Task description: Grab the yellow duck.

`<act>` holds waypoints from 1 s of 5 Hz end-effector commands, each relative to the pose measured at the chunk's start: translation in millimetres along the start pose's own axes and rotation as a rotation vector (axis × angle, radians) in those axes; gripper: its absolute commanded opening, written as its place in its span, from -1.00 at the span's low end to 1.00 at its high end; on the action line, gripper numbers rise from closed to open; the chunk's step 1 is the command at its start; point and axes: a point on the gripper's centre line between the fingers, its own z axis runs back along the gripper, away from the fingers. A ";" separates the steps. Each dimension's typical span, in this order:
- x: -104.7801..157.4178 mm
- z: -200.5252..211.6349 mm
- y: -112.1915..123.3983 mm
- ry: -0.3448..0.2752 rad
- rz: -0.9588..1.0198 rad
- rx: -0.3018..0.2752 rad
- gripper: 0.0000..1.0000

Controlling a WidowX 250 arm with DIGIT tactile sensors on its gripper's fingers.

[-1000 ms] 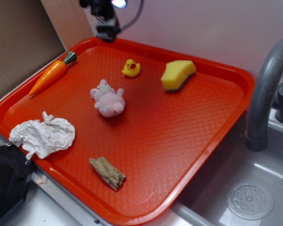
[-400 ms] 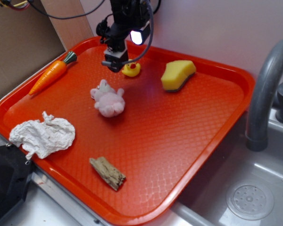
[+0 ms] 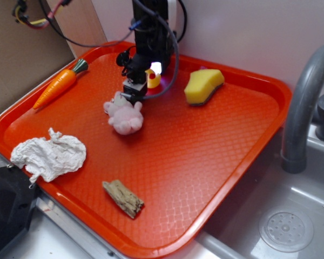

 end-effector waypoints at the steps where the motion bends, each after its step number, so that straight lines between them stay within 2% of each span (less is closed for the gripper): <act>1: -1.8 -16.4 -6.8 -0.153 0.166 0.018 -1.00; 2: -7.0 6.0 -9.8 -0.158 0.334 0.047 -1.00; 3: -2.9 33.9 -16.5 -0.101 0.528 0.069 -1.00; 4: 17.5 52.0 -20.5 -0.129 0.579 0.068 -1.00; 5: 18.7 58.2 -19.5 -0.102 0.647 0.109 -1.00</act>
